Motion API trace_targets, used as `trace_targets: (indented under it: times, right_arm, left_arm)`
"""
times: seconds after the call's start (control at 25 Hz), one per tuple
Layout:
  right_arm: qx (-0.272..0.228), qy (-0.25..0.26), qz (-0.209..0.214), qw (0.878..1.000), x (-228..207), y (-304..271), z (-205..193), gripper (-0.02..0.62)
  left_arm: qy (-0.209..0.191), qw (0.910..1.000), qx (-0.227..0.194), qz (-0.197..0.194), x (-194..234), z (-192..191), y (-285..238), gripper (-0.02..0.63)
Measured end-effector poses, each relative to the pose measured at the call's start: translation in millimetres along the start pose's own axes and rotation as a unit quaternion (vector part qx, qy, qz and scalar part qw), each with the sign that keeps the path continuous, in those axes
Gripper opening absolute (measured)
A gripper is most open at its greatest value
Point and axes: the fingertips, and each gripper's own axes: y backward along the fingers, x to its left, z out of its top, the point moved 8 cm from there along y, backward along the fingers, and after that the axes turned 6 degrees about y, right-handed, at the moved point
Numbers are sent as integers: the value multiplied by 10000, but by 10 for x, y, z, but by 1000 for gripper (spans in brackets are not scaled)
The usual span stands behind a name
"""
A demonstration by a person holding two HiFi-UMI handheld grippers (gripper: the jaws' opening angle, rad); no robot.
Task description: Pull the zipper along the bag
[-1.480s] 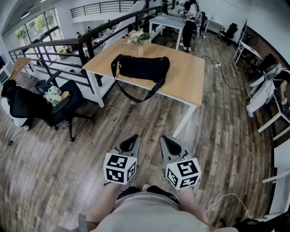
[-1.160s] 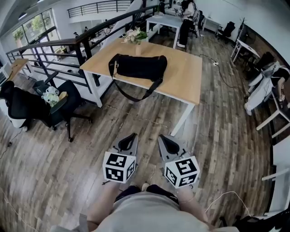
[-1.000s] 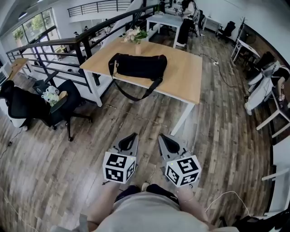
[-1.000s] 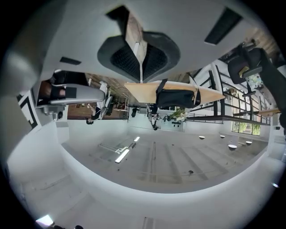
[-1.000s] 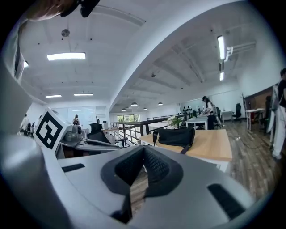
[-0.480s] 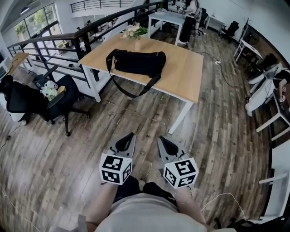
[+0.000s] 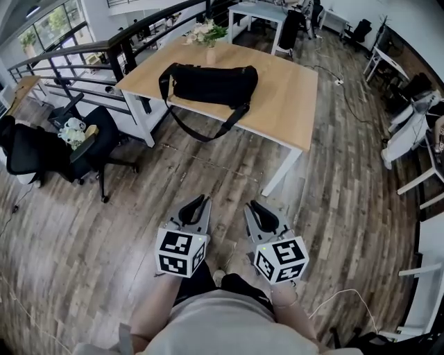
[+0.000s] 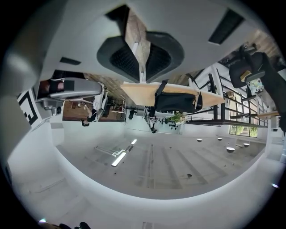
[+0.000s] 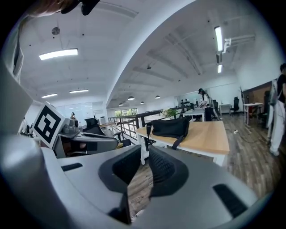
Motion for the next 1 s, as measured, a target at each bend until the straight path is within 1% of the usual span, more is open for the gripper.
trace_targets:
  times: [0.12, 0.16, 0.24, 0.28, 0.44, 0.68, 0.84, 1.0]
  right_arm:
    - [2, 28, -53, 10000, -103, -257, 72, 59]
    - [-2, 40, -76, 10000, -140, -366, 114, 66]
    - [-2, 70, -114, 9999, -217, -603, 222, 72]
    - [1, 91, -124, 9999, -251, -726, 288, 74]
    - [-74, 127, -216, 9997, -346, -1221, 555, 84]
    - [-139, 111, -393, 9991, -410, -1889, 787, 85]
    - [-71, 44, -544, 9985, -417, -2156, 846, 84]
    - [63, 7, -655, 9978, -466, -2300, 817, 84]
  left_arm:
    - [64, 10000, -5, -73, 190, 72, -217, 35]
    - [94, 9999, -5, -110, 267, 108, -298, 47]
    - [147, 9998, 3, -165, 439, 215, -464, 125]
    - [156, 9997, 3, -168, 532, 285, -539, 138]
    - [83, 9997, -63, -200, 940, 592, -814, 138]
    - [-29, 9987, -51, -507, 1456, 900, -1225, 138]
    - [-60, 9976, 38, -687, 1700, 1002, -1424, 137]
    - [14, 9970, 156, -754, 1861, 978, -1598, 137]
